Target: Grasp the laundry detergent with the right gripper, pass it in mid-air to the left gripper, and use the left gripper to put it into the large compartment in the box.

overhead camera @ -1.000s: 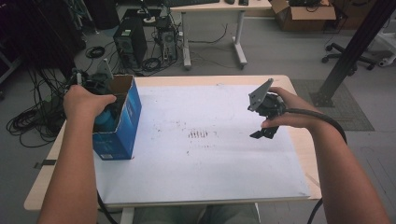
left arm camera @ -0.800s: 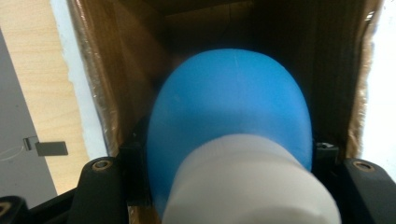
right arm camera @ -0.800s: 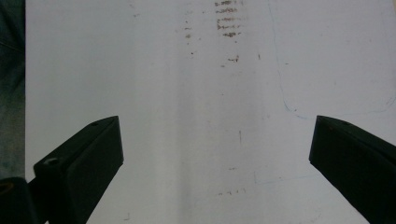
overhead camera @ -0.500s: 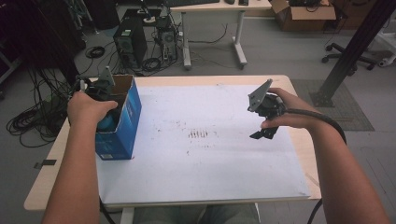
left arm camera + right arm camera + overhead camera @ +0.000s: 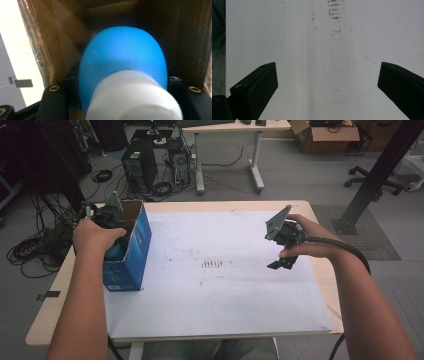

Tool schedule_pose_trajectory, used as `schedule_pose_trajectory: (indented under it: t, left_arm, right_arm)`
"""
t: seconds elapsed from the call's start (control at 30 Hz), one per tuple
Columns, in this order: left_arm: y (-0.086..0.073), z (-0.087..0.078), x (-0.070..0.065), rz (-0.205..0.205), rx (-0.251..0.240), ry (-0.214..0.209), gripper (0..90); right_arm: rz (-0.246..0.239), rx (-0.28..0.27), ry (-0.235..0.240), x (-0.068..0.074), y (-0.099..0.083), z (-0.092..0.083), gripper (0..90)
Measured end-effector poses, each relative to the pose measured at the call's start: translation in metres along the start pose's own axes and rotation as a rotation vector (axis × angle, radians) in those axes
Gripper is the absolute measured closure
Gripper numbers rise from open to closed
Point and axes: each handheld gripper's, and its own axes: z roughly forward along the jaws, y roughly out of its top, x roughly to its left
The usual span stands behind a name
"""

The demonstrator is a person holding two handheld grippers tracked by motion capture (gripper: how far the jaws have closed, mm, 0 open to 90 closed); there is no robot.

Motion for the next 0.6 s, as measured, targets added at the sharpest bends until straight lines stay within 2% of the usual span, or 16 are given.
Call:
schedule_pose_trajectory:
  t: [0.2, 0.33, 0.43, 0.5, 0.6]
  left_arm:
    - [0.0005, 0.0003, -0.0013, 0.002, -0.001, 0.006, 37.6]
    - [0.0005, 0.0005, -0.0006, 0.004, -0.005, 0.004, 37.4]
    - [0.0001, 0.0008, 0.0005, 0.004, -0.008, 0.004, 37.3]
    - [0.0001, 0.0011, 0.0008, 0.012, -0.011, 0.018, 37.0]
    - [0.0001, 0.0011, 0.0009, 0.011, -0.006, 0.003, 33.0]
  right_arm:
    - [0.003, 0.002, -0.001, 0.0003, -0.0014, -0.0009, 2.9]
    - [0.006, -0.025, 0.0, 0.0003, -0.0026, -0.0016, 2.9]
    - [0.006, -0.024, 0.0, 0.0003, -0.0028, -0.0016, 2.9]
    - [0.004, -0.021, 0.0, 0.0003, -0.0026, -0.0014, 2.9]
    - [0.002, -0.021, 0.002, 0.0002, -0.0021, -0.0016, 2.9]
